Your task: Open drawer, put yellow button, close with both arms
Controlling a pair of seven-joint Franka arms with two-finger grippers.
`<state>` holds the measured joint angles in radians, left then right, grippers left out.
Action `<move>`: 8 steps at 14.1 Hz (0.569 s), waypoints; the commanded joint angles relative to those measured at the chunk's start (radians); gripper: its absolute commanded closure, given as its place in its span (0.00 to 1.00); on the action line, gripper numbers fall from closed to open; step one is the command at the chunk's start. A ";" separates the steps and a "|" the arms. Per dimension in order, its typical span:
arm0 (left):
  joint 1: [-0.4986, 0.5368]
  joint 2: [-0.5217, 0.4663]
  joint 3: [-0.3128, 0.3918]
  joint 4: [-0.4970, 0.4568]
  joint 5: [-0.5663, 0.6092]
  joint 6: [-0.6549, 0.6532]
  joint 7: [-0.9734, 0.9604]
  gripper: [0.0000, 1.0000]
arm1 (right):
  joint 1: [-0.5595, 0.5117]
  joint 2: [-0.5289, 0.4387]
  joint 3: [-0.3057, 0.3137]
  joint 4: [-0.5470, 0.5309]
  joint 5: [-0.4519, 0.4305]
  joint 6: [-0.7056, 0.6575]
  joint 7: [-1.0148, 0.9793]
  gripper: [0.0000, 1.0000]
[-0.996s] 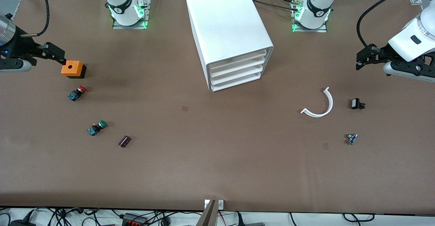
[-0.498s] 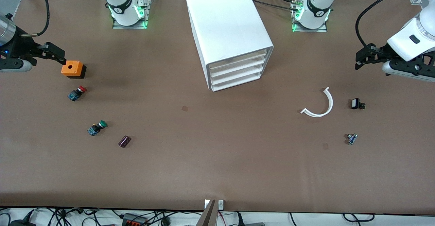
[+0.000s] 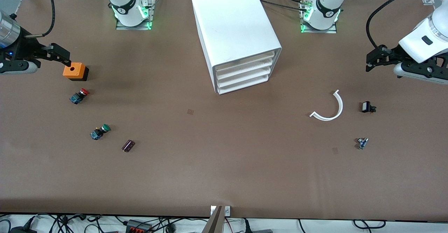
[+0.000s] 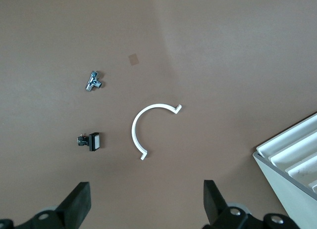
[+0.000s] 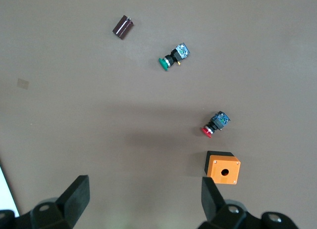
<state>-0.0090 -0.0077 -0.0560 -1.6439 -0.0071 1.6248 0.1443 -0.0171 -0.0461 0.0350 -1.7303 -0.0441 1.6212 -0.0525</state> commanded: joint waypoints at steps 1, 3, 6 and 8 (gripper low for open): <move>-0.002 0.011 0.001 0.030 0.001 -0.020 0.017 0.00 | 0.005 -0.018 -0.004 -0.009 -0.016 -0.014 -0.004 0.00; -0.002 0.011 0.001 0.030 0.001 -0.020 0.017 0.00 | 0.006 -0.015 -0.003 -0.009 -0.016 -0.006 -0.004 0.00; -0.003 0.012 0.001 0.030 0.003 -0.023 0.017 0.00 | 0.006 -0.012 0.000 -0.011 -0.016 0.009 -0.004 0.00; -0.003 0.018 0.001 0.032 0.001 -0.023 0.017 0.00 | 0.008 -0.012 0.002 -0.012 -0.017 0.026 -0.004 0.00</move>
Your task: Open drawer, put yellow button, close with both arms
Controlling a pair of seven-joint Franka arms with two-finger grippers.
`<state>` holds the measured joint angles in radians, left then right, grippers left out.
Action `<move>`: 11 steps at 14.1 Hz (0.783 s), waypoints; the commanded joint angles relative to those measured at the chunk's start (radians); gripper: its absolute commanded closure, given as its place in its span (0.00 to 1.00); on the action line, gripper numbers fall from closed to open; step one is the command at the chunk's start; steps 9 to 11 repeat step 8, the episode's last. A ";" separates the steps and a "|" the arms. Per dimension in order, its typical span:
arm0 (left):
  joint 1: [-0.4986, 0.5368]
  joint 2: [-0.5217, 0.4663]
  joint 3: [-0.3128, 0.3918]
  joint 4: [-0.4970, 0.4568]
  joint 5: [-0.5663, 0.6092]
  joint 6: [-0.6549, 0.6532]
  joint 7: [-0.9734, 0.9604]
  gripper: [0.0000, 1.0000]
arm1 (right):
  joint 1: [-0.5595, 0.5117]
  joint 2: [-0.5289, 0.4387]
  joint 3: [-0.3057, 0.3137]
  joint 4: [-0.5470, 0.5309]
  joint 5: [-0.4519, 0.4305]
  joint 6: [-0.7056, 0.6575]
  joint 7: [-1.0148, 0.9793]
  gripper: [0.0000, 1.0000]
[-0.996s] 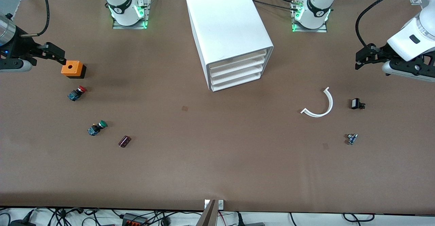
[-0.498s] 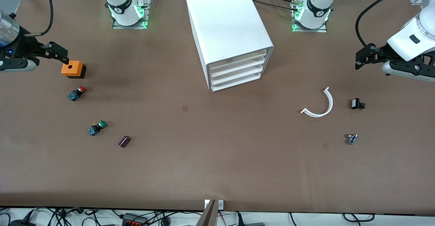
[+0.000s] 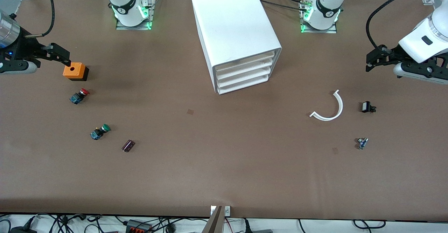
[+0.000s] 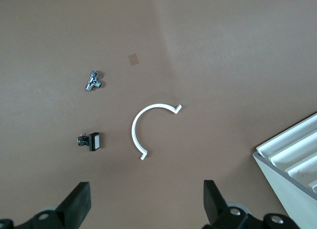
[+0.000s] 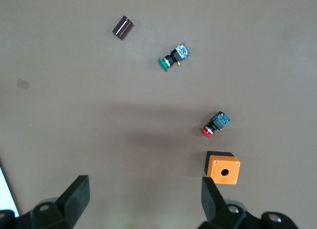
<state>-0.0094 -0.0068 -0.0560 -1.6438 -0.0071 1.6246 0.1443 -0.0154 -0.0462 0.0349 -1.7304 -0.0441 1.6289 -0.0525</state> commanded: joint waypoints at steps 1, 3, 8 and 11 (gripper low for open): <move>-0.003 0.018 0.001 0.032 0.001 -0.023 0.017 0.00 | 0.006 -0.012 0.002 -0.012 -0.017 0.022 -0.004 0.00; -0.001 0.021 0.001 0.033 -0.001 -0.023 0.015 0.00 | 0.005 -0.011 0.002 -0.015 -0.016 0.022 -0.004 0.00; -0.001 0.022 0.001 0.035 0.001 -0.023 0.015 0.00 | 0.006 -0.001 0.003 -0.015 -0.014 0.037 -0.003 0.00; -0.001 0.022 0.001 0.035 0.001 -0.023 0.015 0.00 | 0.006 -0.001 0.003 -0.015 -0.014 0.037 -0.003 0.00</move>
